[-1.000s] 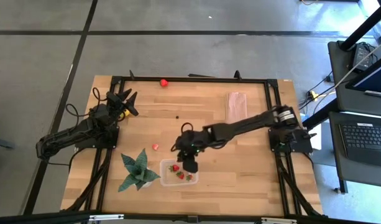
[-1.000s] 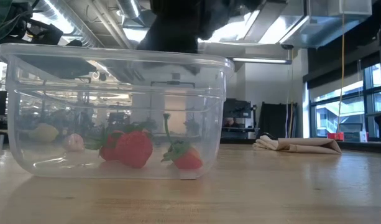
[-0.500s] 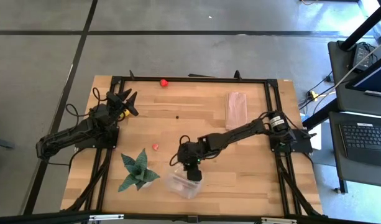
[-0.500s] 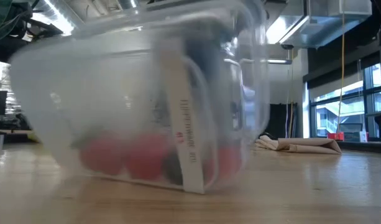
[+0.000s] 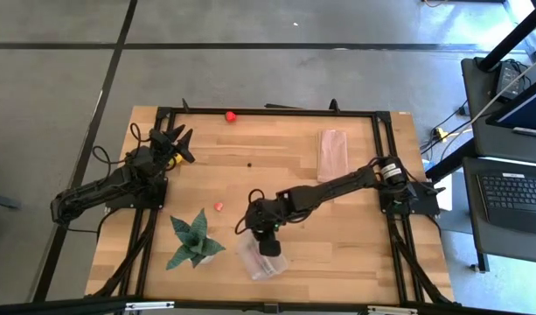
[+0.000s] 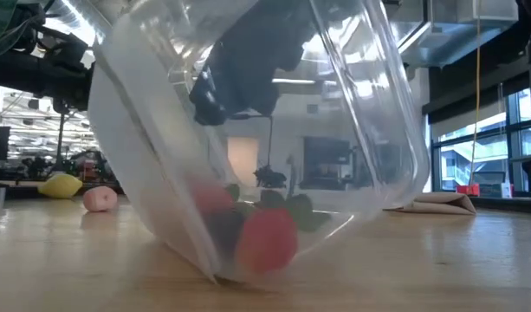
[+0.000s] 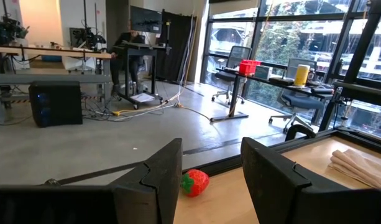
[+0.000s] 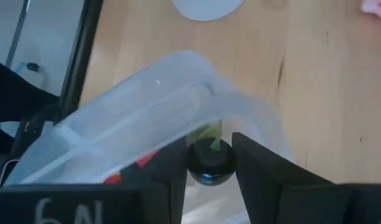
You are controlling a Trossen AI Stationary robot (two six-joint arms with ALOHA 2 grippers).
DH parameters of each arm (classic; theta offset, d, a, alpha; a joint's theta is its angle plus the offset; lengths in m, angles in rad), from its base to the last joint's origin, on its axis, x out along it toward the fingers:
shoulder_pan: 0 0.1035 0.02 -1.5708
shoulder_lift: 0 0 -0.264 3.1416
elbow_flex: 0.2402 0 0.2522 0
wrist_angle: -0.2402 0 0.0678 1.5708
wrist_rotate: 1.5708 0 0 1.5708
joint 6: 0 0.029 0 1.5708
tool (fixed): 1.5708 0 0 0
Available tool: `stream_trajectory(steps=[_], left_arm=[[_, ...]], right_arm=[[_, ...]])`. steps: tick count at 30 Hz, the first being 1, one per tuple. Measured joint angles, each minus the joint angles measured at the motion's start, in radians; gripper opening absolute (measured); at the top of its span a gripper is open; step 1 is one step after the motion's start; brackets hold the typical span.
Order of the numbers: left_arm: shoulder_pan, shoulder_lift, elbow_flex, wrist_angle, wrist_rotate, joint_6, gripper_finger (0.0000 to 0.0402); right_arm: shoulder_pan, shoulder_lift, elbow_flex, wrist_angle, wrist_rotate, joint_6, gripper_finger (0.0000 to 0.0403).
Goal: Pick and placing Produce into tupperware
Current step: Put the black cherry into the transparent bin
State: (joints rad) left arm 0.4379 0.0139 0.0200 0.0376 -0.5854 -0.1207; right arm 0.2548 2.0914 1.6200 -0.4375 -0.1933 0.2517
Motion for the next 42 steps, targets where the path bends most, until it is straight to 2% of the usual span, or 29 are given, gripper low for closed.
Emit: stream_trajectory(steps=[6,12,26,30,36,42], left_arm=[[0.0,0.0,0.0,0.0,0.0,0.0,0.0157],[0.0,0.0,0.0,0.0,0.0,0.0,0.0157],[0.0,0.0,0.0,0.0,-0.005,0.001,0.0157],[0.0,0.0,0.0,0.0,-0.005,0.001,0.0157],[0.0,0.0,0.0,0.0,-0.005,0.0,0.0157],[0.0,0.0,0.0,0.0,0.03,-0.008,0.0157]], right_arm=[[0.001,0.0,0.044,-0.017,0.0,0.001,0.0108],[0.005,0.001,0.048,-0.022,-0.008,0.035,0.0119],[0.032,0.001,0.048,-0.015,-0.027,0.057,0.0116],[0.046,0.001,0.048,0.004,-0.029,0.01,0.0112],[0.099,0.001,0.048,0.012,-0.091,-0.085,0.0115],[0.169,0.004,0.047,0.066,-0.062,-0.178,0.0112]])
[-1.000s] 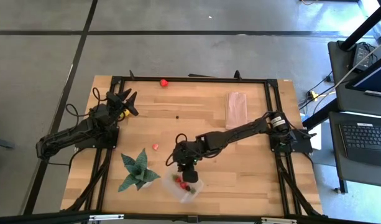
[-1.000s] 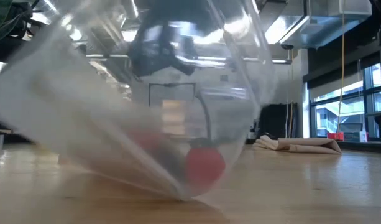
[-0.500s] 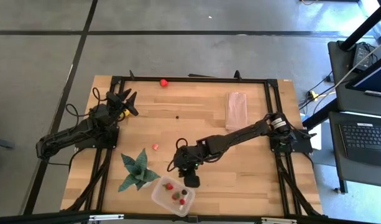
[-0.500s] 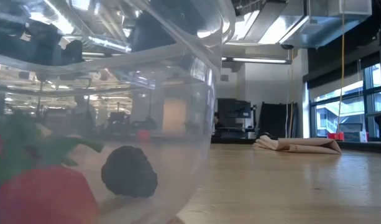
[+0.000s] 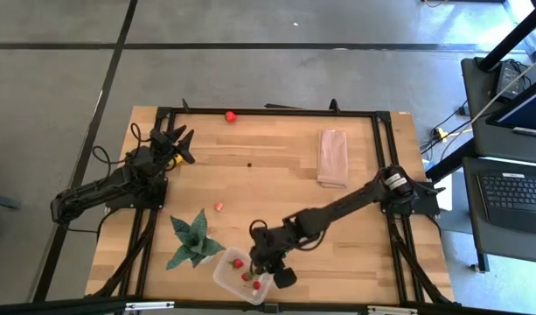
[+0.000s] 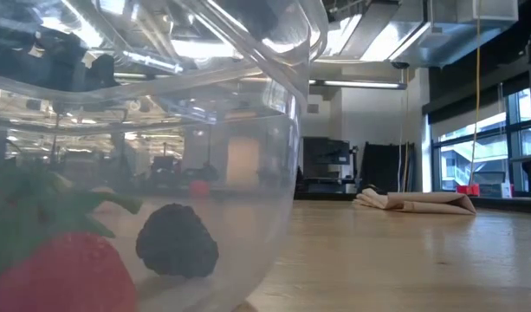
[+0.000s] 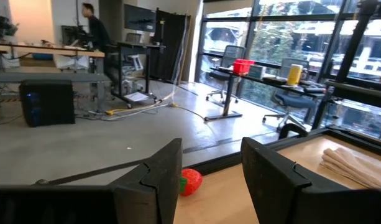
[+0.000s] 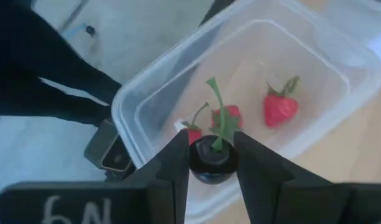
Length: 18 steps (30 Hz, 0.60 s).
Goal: Pick and placing Produce into tupperware
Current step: Put the black cherry into the transparent bin
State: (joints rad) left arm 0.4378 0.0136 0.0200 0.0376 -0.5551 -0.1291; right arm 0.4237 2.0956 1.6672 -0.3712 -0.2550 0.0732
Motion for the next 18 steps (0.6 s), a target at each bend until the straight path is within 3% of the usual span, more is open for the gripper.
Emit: stream_trajectory(steps=[9,18], left_arm=[[0.0,0.0,0.0,0.0,0.025,-0.028,0.0157],[0.0,0.0,0.0,0.0,0.025,-0.027,0.0157]], right_arm=[[0.036,0.08,-0.002,0.065,0.017,0.025,0.0113],[0.034,0.082,0.0,0.069,0.018,0.056,0.0132]])
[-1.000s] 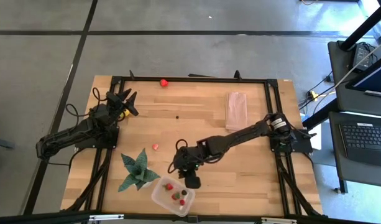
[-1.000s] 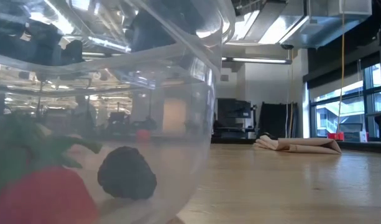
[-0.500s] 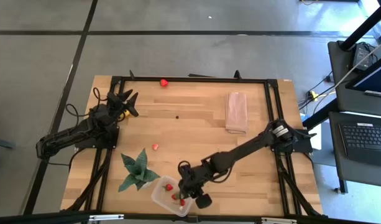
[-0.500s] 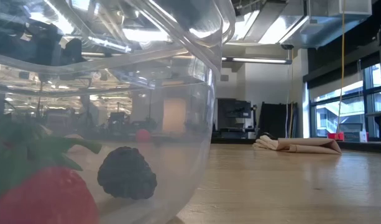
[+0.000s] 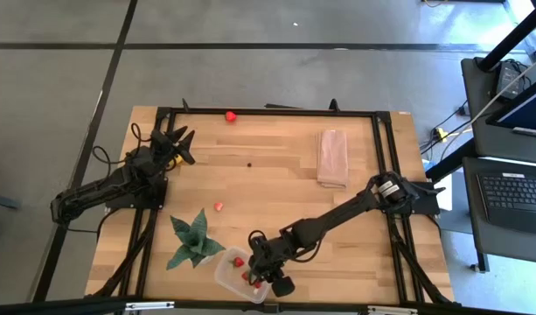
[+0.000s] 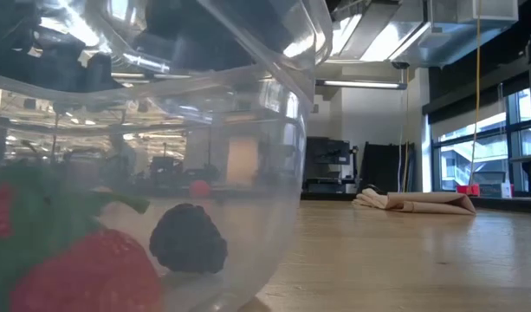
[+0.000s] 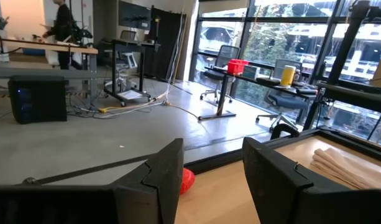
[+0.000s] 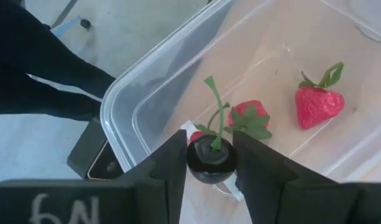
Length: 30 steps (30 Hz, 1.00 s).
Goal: Pick and placing Produce into tupperware
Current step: Put the black cherry into the transparent bin, then put the yellow lemon into the transparent bin
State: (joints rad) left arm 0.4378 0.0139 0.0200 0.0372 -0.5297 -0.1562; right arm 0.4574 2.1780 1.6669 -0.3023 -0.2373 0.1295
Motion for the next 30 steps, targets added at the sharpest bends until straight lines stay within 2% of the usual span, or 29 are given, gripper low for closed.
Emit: stream_trajectory(steps=[17,30], left_arm=[[0.0,0.0,0.0,0.0,0.0,0.001,0.0157],[0.0,0.0,0.0,0.0,-0.001,0.002,0.0157]], right_arm=[[-0.004,0.0,0.001,-0.01,0.026,0.047,0.0139],[-0.051,-0.001,0.089,-0.25,0.029,0.01,0.0226]])
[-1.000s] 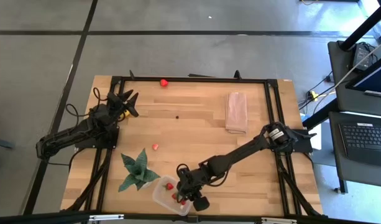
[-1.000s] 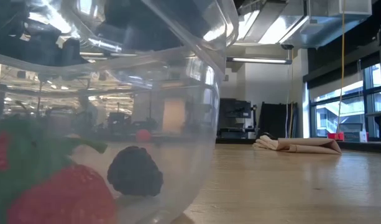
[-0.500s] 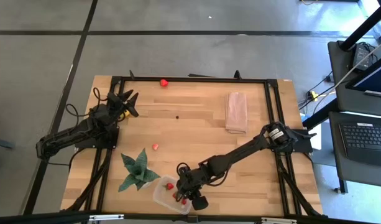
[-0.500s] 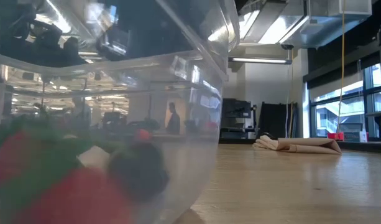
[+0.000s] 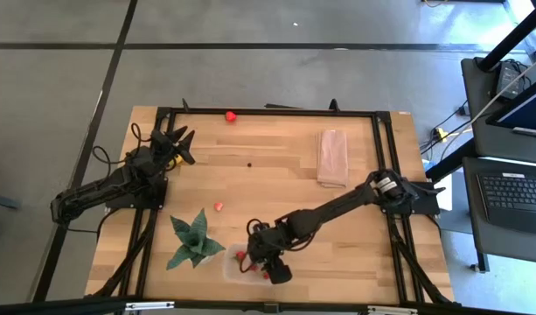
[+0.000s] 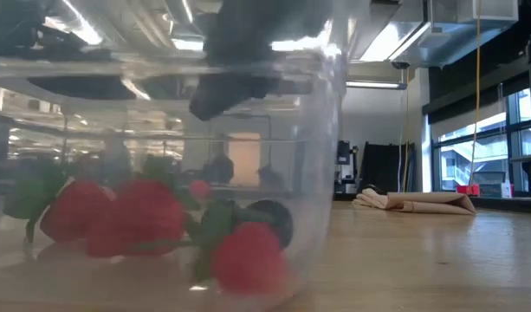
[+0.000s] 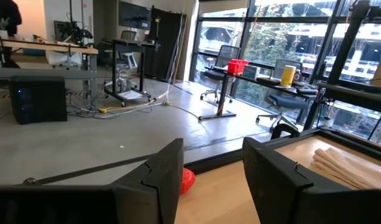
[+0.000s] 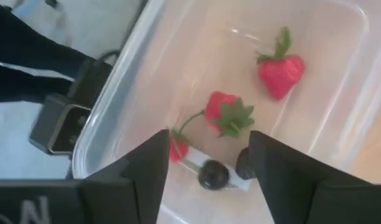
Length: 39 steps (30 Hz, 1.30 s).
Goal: Pick and placing Produce into tupperware
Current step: Put the yellow lemon into the transparent bin
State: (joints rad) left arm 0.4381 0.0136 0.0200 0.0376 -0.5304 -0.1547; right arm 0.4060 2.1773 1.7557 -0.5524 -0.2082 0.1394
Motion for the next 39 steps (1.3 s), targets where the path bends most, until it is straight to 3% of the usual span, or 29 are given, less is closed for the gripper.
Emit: stream_trajectory(steps=[6,12,24,32,36,39], left_arm=[[0.0,0.0,0.0,0.0,0.0,0.0,0.0157],[0.0,0.0,0.0,0.0,0.0,-0.001,0.0157],[0.0,0.0,0.0,0.0,0.026,0.003,0.0157],[-0.001,-0.001,0.0,0.0,0.07,-0.164,0.0157],[-0.001,-0.001,0.0,0.0,0.071,-0.147,0.0157],[-0.001,-0.001,0.0,0.0,0.073,-0.126,0.0157]], right_arm=[[-0.005,0.0,0.075,-0.06,0.075,-0.122,0.0242],[-0.027,0.0,0.123,-0.126,0.091,-0.103,0.0243],[-0.089,-0.107,0.43,-0.41,0.218,-0.071,0.0243],[-0.144,-0.226,0.431,-0.594,0.525,-0.051,0.0243],[-0.146,-0.289,0.38,-0.632,0.553,-0.01,0.0243],[-0.148,-0.374,0.231,-0.476,0.555,-0.016,0.0243]])
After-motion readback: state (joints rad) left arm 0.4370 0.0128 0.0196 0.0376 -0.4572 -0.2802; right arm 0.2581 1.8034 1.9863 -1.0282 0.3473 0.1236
